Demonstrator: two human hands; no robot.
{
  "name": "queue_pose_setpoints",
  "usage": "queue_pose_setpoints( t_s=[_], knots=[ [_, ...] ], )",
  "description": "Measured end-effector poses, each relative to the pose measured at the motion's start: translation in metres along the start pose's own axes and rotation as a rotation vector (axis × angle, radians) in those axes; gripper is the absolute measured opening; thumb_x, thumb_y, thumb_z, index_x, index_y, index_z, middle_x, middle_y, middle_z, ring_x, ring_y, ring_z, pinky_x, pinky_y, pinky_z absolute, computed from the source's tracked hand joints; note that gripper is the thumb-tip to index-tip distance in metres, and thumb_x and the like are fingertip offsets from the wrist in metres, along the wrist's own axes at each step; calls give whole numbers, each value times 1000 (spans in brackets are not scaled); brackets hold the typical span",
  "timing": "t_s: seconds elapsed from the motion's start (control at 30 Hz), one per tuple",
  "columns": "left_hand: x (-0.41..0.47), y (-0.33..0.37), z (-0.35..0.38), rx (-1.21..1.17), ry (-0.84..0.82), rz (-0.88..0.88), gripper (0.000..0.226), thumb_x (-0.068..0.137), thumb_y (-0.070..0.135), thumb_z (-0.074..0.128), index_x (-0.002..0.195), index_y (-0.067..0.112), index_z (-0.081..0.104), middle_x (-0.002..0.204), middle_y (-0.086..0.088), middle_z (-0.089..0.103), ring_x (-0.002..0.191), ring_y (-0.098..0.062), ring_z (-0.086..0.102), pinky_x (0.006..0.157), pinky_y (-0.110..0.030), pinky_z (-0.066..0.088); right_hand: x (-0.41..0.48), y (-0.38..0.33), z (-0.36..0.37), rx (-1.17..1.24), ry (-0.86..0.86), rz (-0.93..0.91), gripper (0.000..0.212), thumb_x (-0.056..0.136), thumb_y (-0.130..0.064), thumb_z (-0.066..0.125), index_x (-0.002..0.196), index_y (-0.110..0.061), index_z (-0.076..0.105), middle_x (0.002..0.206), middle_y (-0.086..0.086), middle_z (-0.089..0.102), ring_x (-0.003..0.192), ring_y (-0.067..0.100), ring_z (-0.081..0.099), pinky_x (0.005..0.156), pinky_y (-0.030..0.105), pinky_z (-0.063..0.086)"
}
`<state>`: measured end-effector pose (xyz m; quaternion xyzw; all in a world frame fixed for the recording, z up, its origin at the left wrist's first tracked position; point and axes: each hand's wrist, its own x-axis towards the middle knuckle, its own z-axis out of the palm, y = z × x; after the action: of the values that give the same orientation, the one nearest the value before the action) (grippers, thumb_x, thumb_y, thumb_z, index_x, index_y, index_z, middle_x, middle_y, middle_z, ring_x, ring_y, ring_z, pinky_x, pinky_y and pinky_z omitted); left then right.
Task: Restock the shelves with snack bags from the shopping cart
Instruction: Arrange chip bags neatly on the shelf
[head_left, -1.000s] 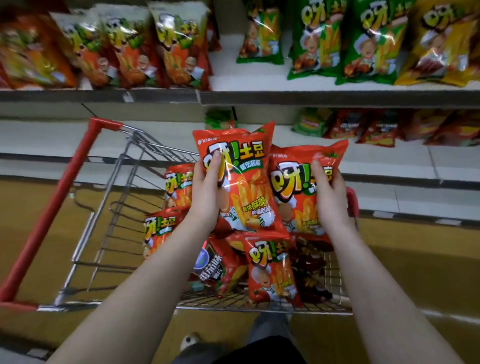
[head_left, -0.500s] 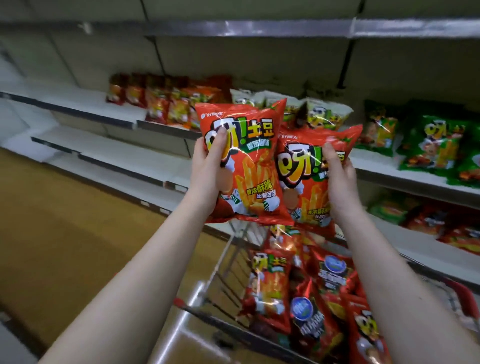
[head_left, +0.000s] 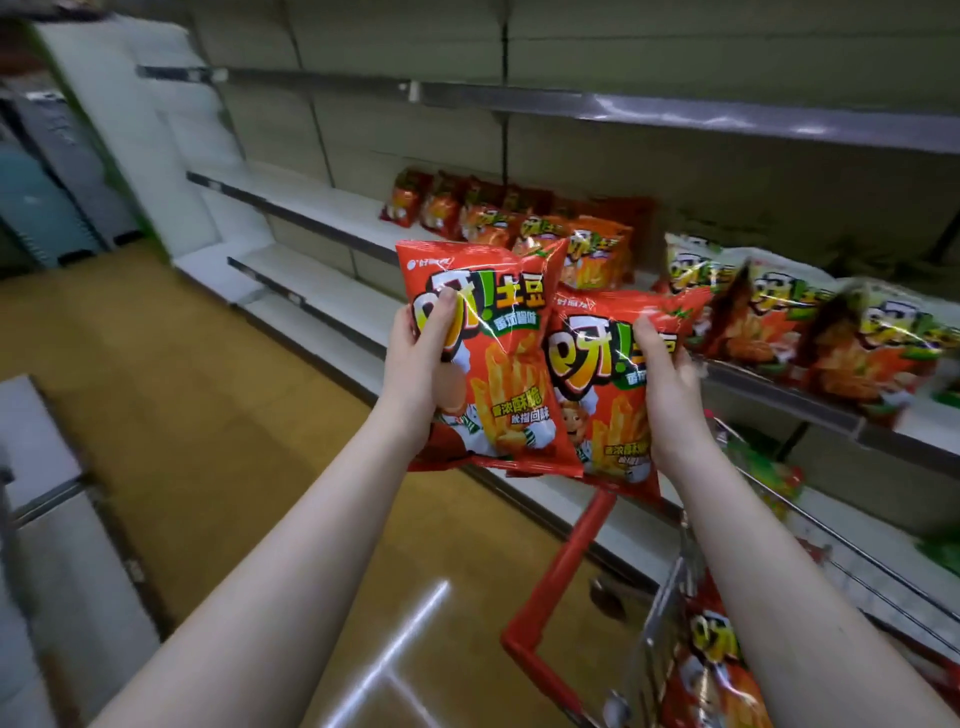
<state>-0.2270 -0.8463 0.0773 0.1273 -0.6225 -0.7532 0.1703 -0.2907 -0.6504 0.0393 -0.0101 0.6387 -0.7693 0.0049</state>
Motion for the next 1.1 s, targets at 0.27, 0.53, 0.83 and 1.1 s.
queue_pose_setpoints(
  t_s=[0.27,0.53,0.83,1.1],
  knots=[
    [99,-5,-84,15,-1,0,68,72,38,70,130,14,43,109,-3,69,84,-14,72,66,-28,57,75,35,112,-39,-128,5,59,64,-52,74,114,-32,49,109,-1,68,93,17,69,80,36,55],
    [229,1,-156,33,24,-85,76,66,38,73,133,15,45,112,-9,70,91,-24,72,69,-34,58,176,68,225,-112,-182,27,93,52,-45,82,132,-20,40,116,0,62,100,20,64,86,40,53],
    [351,8,-237,1,-20,-78,82,65,42,73,136,15,42,116,-9,68,94,-23,71,72,-34,58,243,91,337,-181,-138,6,92,49,-45,79,129,-21,41,118,0,61,102,19,64,87,40,53],
    [466,22,-318,7,-192,-127,87,64,37,74,140,19,35,121,-8,65,95,-22,71,68,-31,58,296,107,446,-232,-16,-24,102,48,-46,89,133,-20,39,123,1,59,107,21,62,92,48,51]
  ],
)
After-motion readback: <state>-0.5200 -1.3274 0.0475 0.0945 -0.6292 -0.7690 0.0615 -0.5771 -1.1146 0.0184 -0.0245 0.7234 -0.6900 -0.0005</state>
